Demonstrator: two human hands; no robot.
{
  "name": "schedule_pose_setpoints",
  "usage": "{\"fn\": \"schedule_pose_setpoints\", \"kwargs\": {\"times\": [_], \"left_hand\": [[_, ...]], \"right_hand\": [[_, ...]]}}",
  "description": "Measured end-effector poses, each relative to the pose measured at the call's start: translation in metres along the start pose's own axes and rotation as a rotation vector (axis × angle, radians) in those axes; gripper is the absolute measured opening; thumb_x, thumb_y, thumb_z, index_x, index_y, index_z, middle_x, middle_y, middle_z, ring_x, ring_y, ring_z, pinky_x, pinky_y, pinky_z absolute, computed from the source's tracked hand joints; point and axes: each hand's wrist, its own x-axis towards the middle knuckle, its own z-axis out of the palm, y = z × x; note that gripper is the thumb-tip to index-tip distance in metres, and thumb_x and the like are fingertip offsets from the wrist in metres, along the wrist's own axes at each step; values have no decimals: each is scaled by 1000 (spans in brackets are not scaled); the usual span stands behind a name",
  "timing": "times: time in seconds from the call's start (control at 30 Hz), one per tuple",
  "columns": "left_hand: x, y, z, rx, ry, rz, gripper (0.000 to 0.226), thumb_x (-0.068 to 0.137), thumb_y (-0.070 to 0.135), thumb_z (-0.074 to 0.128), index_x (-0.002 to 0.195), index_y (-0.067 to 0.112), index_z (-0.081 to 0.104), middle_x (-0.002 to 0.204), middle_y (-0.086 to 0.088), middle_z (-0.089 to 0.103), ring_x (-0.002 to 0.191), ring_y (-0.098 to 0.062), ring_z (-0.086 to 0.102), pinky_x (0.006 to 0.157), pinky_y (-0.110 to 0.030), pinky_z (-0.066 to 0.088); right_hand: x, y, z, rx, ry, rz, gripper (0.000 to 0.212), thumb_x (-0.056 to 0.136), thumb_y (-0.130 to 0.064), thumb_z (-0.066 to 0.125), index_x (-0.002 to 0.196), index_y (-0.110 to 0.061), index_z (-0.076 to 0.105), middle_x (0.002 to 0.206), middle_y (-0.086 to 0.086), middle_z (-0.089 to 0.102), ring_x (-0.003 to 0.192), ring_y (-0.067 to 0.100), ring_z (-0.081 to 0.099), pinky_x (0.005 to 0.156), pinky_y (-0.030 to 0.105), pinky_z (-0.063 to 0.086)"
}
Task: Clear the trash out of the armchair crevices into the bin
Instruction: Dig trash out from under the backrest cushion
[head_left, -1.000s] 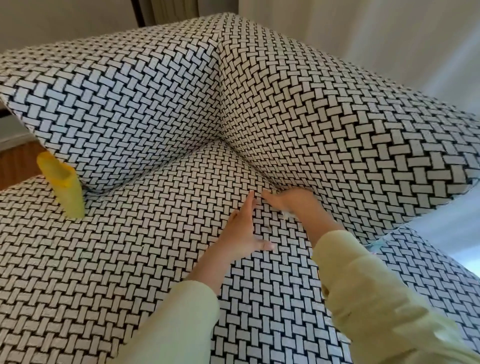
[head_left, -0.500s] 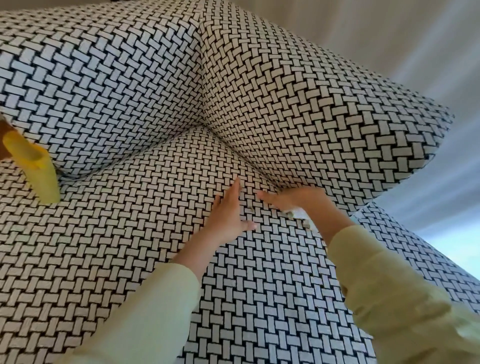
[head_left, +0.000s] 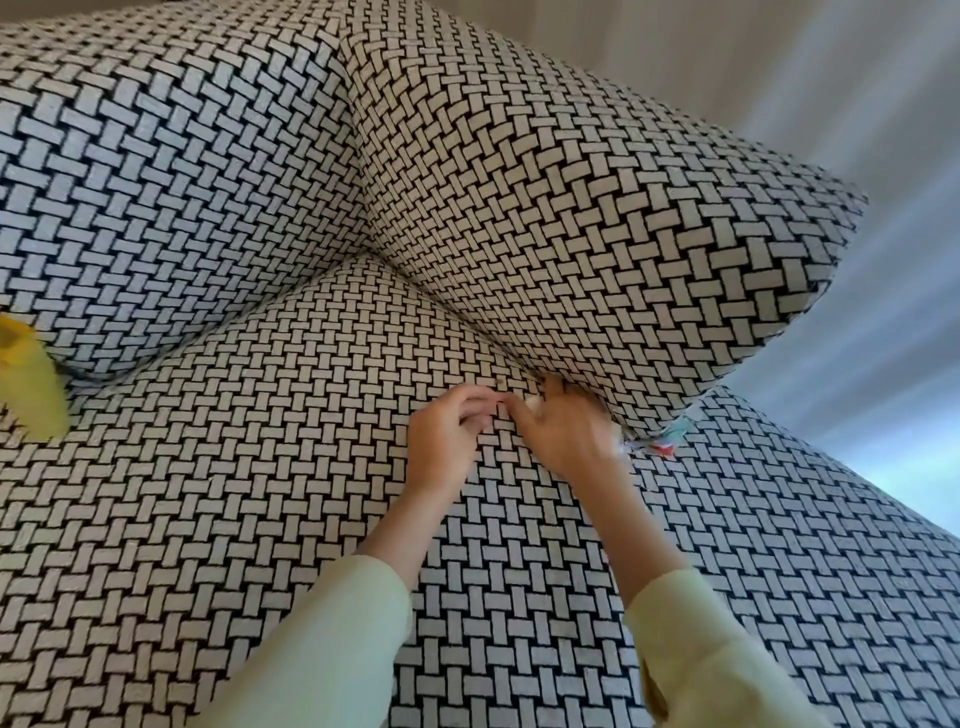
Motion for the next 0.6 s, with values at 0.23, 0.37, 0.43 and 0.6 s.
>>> {"fn": "schedule_pose_setpoints", "kwargs": {"times": [0.23,0.37,0.43,0.6], "left_hand": [[5,-4,4,64,-3,62,17,83,-4,61,95,7,66,93,4,65,80,-2,59,75,3,42],[14,-7,-1,19,-50,42,16,81,-5,62,93,7,64,88,9,62,72,9,57,70,0,44],[18,-8,-1,-55,-37,-3,18,80,-3,65,93,10,62,85,15,60,74,10,58,73,-2,46],[28,0,12,-165,-64,-70,24,79,0,67,91,18,57,87,13,62,83,2,61,76,-8,50]], "right_hand": [[-3,4,0,140,151,94,27,95,-14,39,121,-14,46,84,1,55,74,21,53,69,32,47],[-3,12,6,343,257,65,42,89,1,43,127,-17,49,98,3,67,80,20,64,70,32,54],[-2,17,9,419,286,47,45,87,6,44,125,-17,53,104,3,68,85,18,64,70,23,51],[-6,21,4,539,382,-33,45,83,13,45,118,-9,61,110,5,69,97,20,65,80,10,41]]}}
